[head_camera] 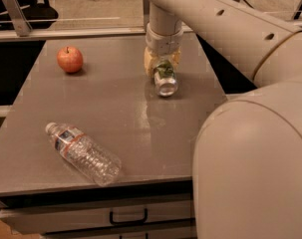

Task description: Place green can upright

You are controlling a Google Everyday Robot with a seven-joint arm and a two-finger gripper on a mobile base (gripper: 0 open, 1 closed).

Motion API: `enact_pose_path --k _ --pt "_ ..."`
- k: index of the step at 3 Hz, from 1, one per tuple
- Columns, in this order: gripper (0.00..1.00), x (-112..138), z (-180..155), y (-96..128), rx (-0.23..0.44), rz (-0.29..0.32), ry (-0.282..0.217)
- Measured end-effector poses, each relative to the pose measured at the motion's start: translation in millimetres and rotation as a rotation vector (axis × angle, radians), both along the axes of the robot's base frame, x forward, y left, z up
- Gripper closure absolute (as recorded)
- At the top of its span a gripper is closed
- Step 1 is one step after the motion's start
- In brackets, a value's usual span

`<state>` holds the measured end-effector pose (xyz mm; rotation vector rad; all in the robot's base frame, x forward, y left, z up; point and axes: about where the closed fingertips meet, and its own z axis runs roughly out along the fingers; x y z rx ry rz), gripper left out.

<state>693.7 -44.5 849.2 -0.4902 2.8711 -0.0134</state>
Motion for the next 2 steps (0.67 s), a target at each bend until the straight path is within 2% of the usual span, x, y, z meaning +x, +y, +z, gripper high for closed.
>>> enact_pose_path --k 1,2 --pt "0.88 1.7 8.7 -5.2 0.015 0.012 -0.036" --pt "1.0 5.5 29.6 -4.3 0.054 0.111 -0.12"
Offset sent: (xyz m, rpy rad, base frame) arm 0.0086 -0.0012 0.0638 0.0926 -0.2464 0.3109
